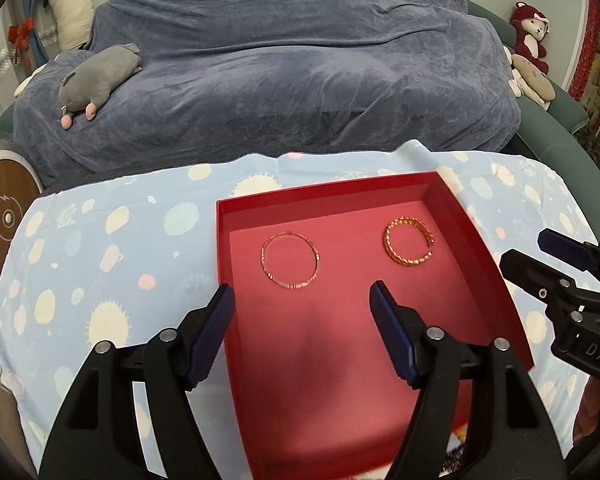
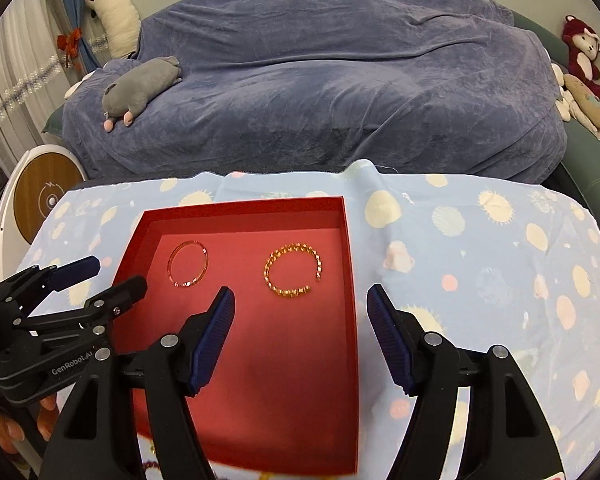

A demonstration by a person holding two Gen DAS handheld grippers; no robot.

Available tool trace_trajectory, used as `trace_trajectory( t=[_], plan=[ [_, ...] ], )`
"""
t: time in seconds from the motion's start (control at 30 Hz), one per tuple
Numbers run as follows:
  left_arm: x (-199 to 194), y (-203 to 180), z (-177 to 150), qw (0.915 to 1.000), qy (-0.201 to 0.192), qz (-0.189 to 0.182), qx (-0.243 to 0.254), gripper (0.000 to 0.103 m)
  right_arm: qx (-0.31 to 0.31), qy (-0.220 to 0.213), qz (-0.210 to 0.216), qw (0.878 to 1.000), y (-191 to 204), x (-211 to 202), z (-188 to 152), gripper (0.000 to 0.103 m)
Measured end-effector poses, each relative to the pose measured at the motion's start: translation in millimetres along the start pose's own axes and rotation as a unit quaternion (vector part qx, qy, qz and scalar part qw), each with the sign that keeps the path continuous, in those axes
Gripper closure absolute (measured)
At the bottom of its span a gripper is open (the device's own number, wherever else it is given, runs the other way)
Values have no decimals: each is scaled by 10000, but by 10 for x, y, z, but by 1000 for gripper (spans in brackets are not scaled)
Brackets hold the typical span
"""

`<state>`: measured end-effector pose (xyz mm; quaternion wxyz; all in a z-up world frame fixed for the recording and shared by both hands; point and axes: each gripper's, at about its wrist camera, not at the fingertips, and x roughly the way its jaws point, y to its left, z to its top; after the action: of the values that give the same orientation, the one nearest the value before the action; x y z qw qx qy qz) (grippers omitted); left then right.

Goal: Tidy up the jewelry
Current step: 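Open both tools to release the bangles in the box and withdraw, then grasp the dark red bracelet with the left tool while the right grasps the orange bracelet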

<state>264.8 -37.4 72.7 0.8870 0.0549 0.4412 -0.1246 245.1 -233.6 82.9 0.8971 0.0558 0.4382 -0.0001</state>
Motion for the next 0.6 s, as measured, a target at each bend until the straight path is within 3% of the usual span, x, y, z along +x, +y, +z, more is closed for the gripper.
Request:
trace_trajectory(
  t=[0.27, 0.43, 0.6],
  plan=[
    [-671, 17, -795, 9998, 8, -12, -185, 34, 203, 102, -103, 9997, -101, -623, -949, 35],
    [-782, -45, -1347, 9995, 238, 151, -173, 33, 319, 340, -185, 9987, -83, -774, -1553, 35],
    [-664, -99, -1754, 9974, 578, 218, -367, 34, 444, 574, -194, 9972, -54, -790, -1950, 35]
  ],
)
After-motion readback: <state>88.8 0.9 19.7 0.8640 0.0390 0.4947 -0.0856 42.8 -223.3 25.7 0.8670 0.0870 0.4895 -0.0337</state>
